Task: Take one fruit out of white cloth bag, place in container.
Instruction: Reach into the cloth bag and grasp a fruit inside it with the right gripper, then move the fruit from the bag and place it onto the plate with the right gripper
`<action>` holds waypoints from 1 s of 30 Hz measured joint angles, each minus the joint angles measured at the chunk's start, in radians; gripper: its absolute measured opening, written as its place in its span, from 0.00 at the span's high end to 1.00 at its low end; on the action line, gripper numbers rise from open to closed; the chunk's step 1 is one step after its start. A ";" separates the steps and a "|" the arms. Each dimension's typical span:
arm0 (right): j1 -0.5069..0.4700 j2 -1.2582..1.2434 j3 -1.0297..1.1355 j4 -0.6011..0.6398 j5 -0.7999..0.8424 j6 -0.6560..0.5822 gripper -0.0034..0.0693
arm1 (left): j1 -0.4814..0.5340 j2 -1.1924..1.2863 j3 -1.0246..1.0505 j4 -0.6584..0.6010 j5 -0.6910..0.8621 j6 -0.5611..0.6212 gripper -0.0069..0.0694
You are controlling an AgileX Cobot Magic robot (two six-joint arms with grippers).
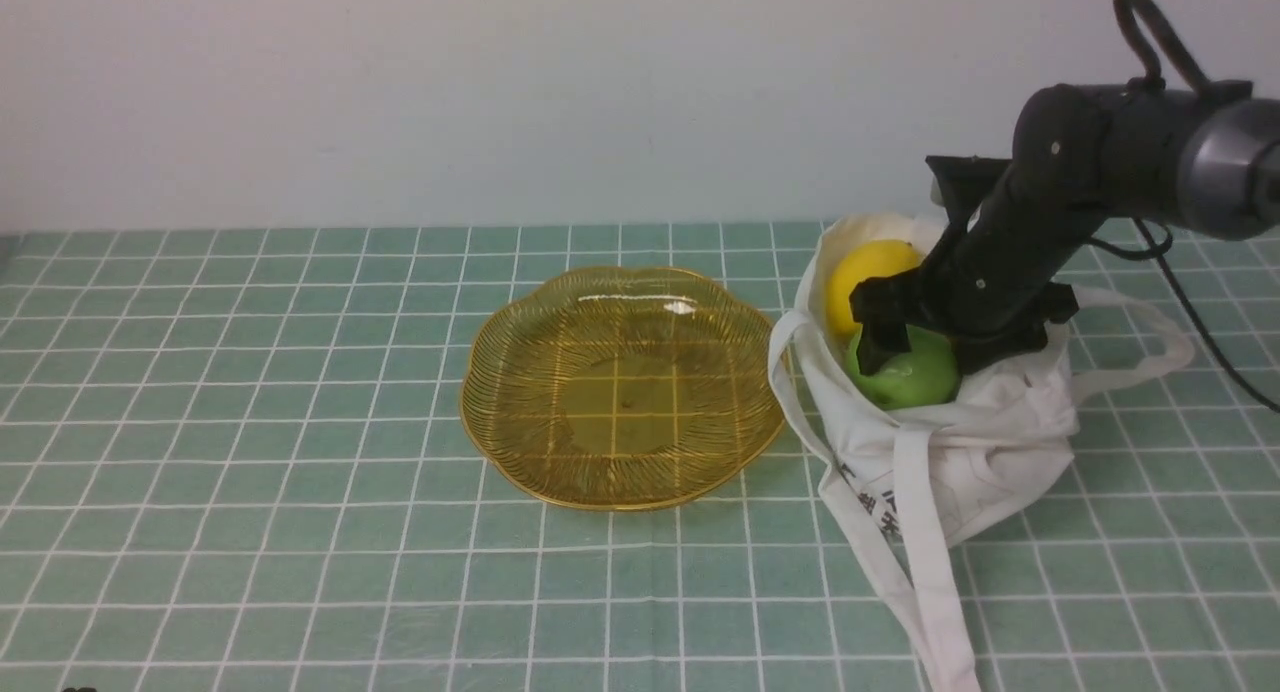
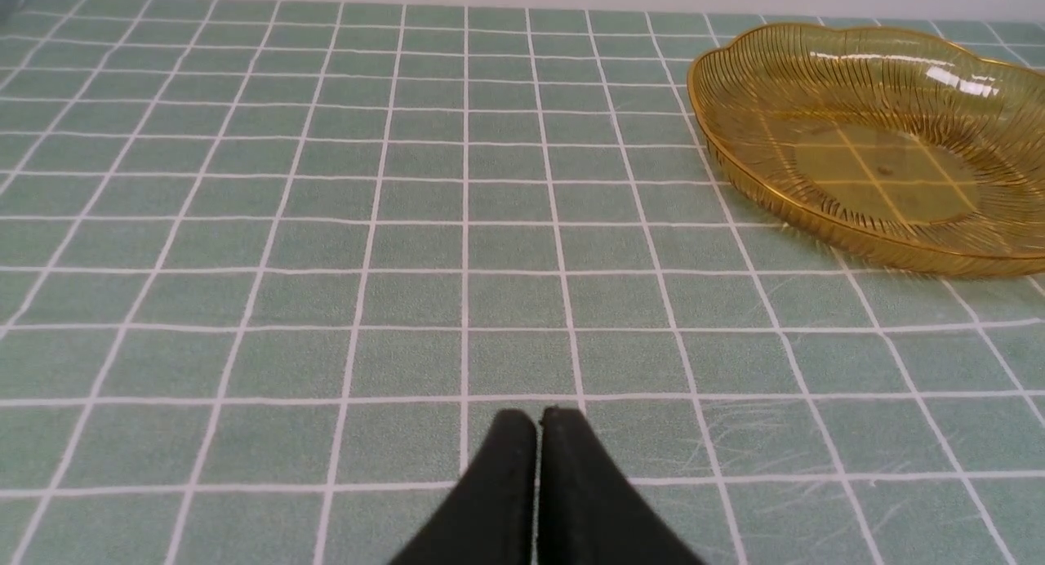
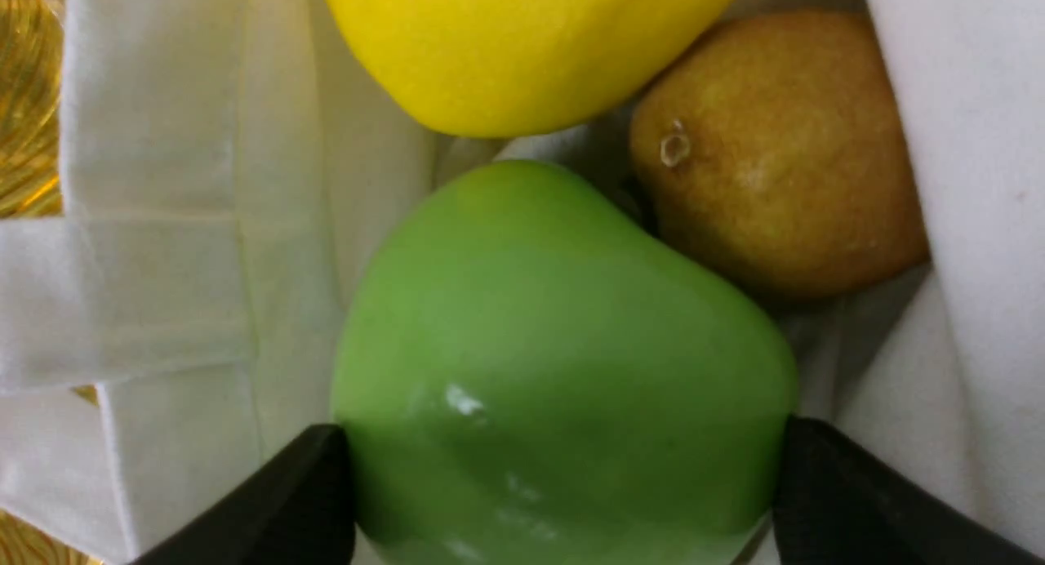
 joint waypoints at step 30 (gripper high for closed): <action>0.221 -0.154 -0.002 0.266 -0.107 -0.236 0.13 | 0.000 0.000 0.000 0.000 0.000 0.000 0.92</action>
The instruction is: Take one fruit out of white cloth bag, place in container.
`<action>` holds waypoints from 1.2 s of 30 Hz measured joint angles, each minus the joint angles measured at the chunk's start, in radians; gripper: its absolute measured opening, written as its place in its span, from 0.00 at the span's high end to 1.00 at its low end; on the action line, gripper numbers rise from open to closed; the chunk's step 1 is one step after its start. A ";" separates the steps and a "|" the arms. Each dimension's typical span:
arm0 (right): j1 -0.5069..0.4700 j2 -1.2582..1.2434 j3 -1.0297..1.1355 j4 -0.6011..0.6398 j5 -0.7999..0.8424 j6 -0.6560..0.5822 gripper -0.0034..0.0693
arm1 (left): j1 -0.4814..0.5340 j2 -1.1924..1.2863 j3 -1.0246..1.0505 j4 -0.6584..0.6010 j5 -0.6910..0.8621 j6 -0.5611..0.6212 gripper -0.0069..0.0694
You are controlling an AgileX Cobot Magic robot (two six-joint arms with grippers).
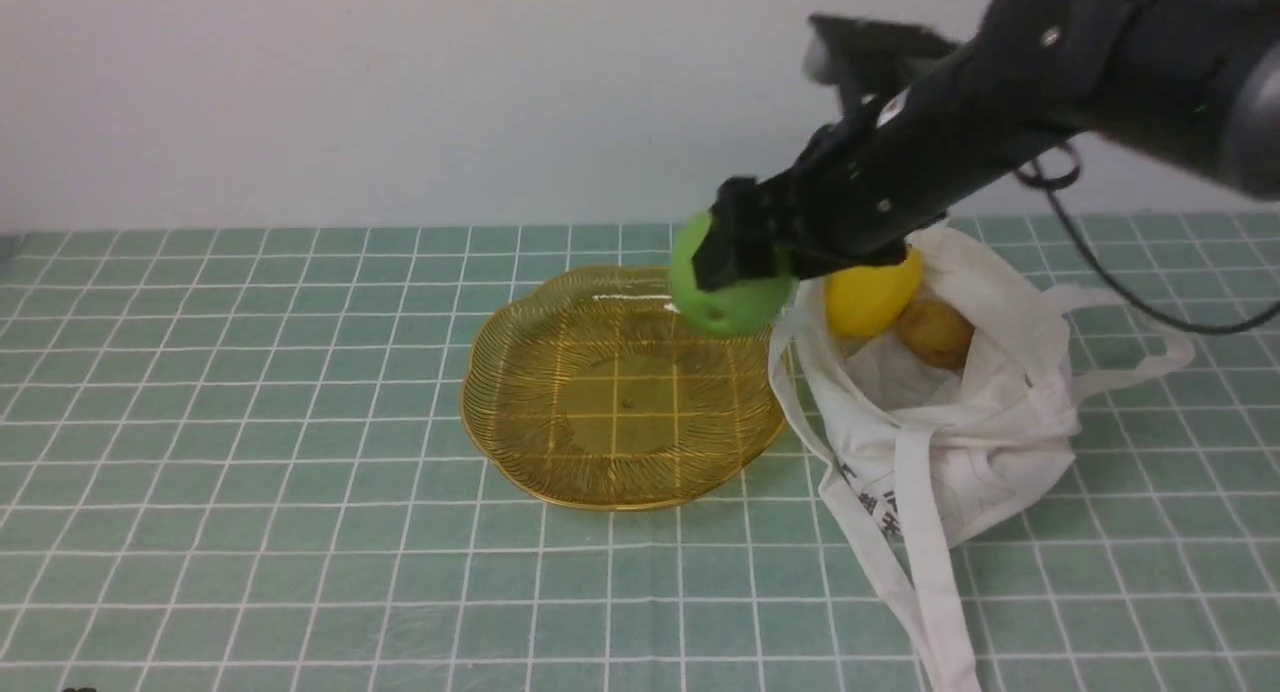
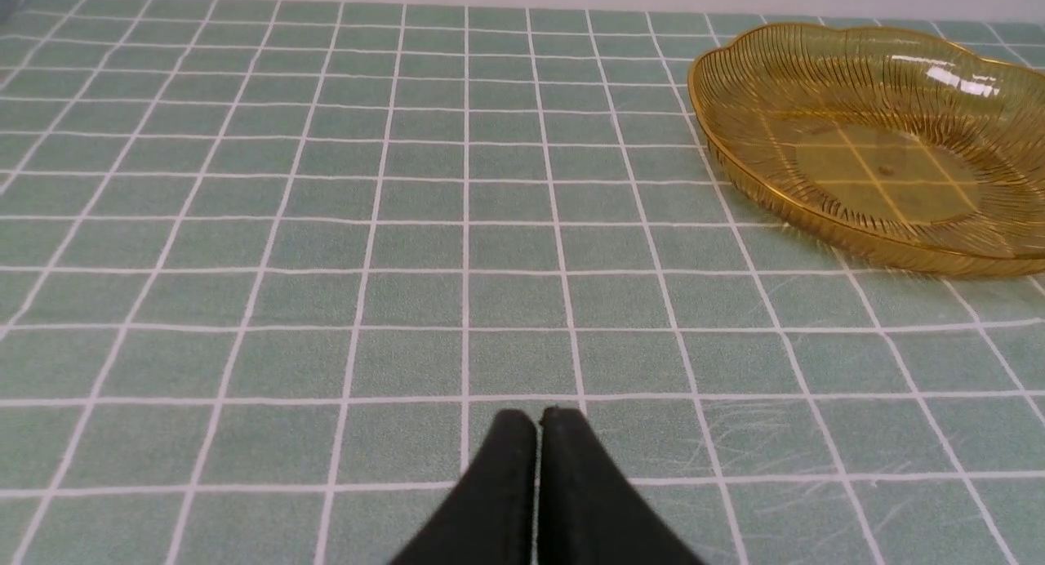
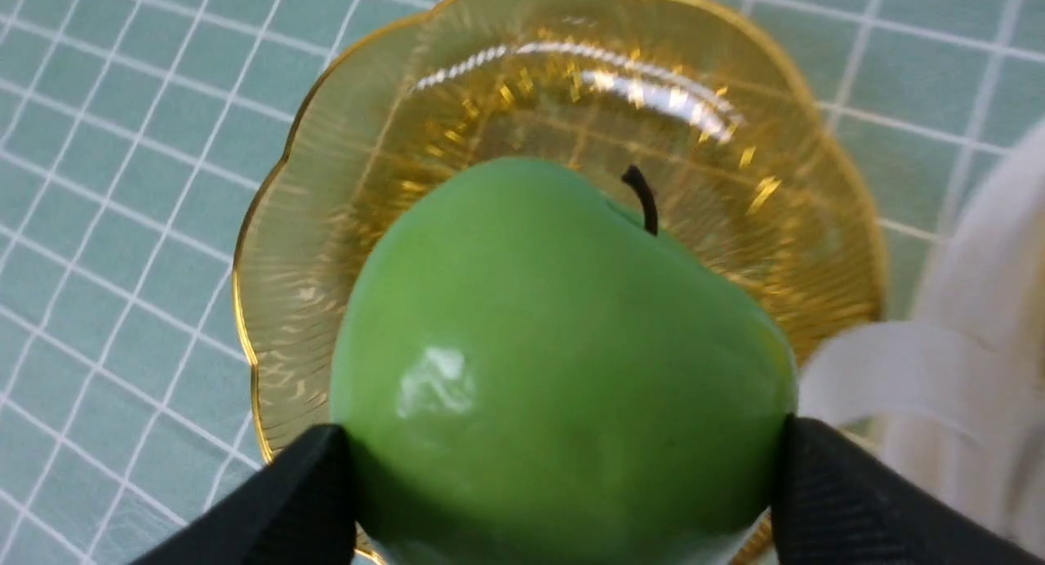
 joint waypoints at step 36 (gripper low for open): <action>0.058 -0.551 0.048 -0.405 0.432 0.141 0.97 | 0.000 0.000 0.000 0.000 0.000 0.000 0.92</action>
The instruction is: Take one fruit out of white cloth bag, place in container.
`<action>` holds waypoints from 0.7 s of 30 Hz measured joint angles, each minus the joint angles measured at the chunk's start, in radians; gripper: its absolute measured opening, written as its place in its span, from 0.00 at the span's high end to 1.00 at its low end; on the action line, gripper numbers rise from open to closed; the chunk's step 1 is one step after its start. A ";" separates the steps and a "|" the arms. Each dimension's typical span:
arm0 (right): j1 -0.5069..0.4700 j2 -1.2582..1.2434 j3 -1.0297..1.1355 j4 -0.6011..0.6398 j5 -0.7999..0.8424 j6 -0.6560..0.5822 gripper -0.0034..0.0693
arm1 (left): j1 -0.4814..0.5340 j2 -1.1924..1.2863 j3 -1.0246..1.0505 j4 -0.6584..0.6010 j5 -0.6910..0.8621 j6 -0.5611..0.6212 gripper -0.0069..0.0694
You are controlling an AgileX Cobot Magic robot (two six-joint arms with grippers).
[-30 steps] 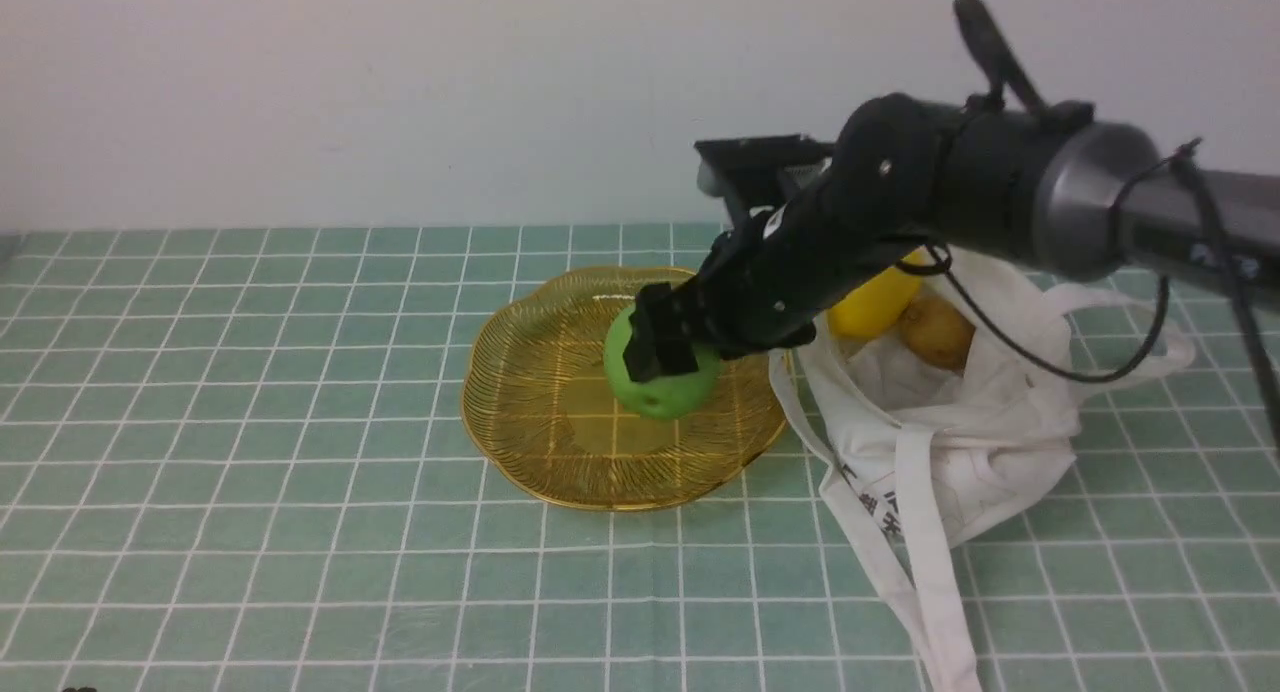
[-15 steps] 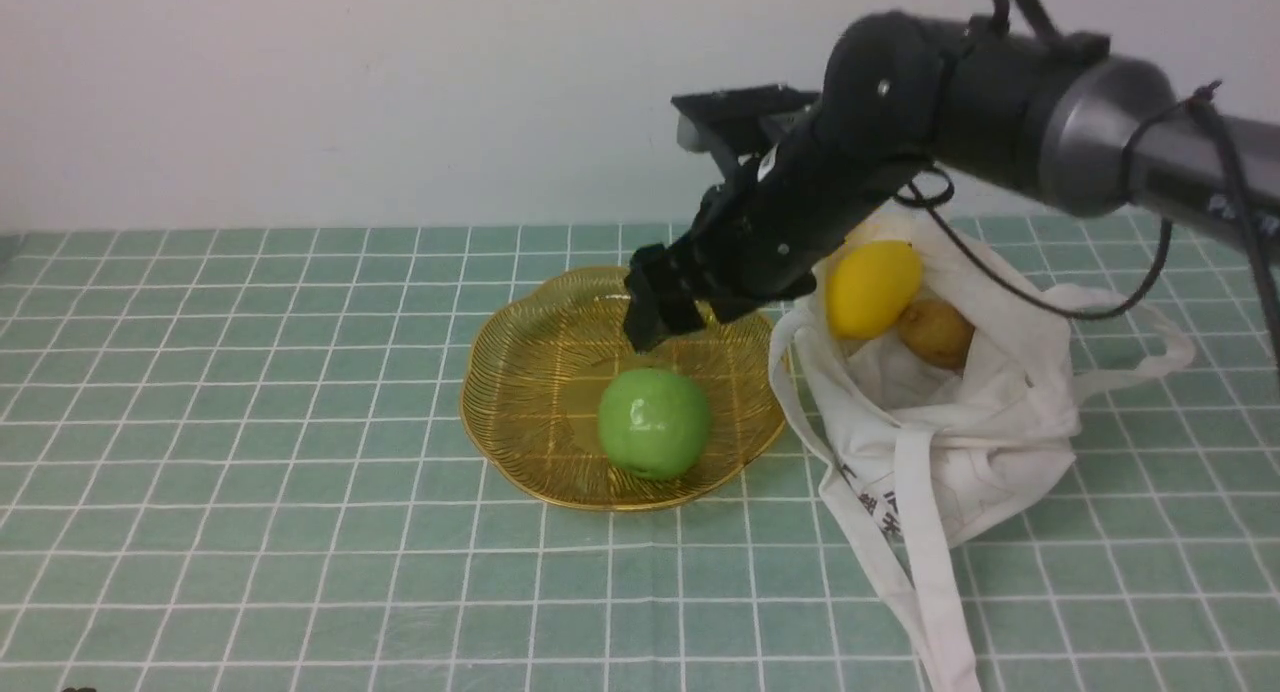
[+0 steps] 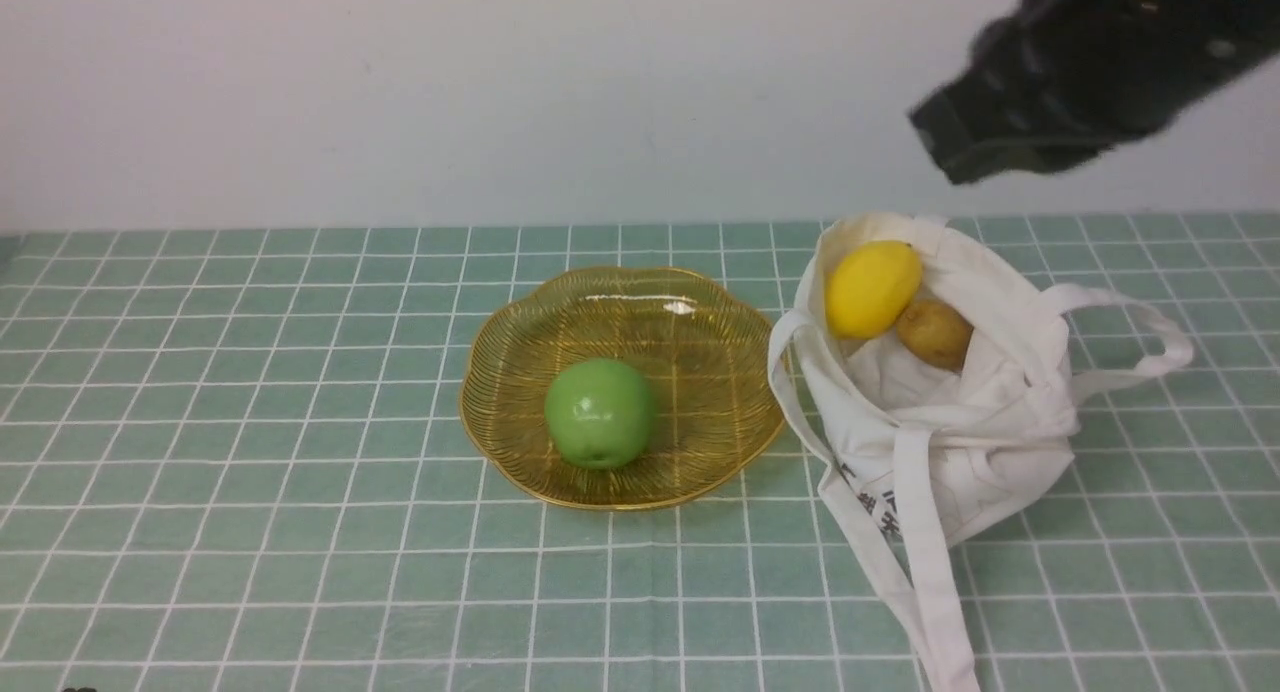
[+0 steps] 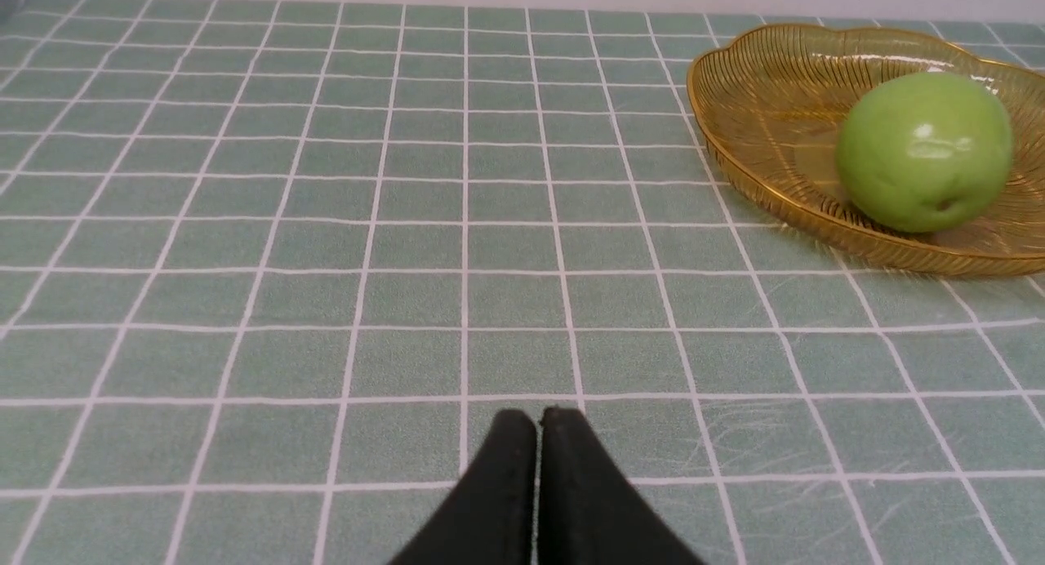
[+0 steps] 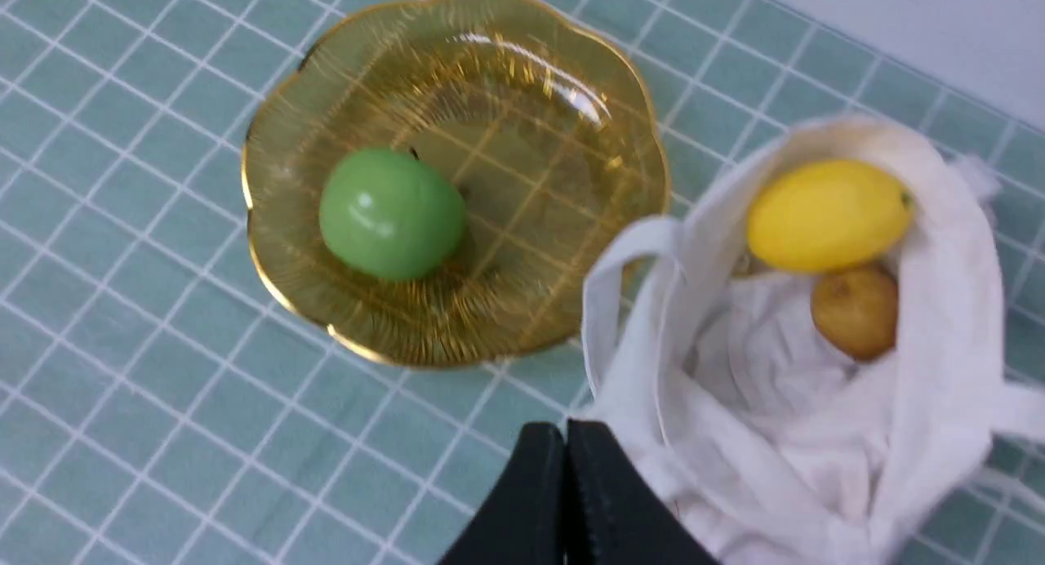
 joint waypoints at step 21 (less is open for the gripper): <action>0.000 -0.869 1.138 -0.053 -1.127 0.143 0.97 | 0.000 0.000 0.000 0.000 0.000 0.000 0.92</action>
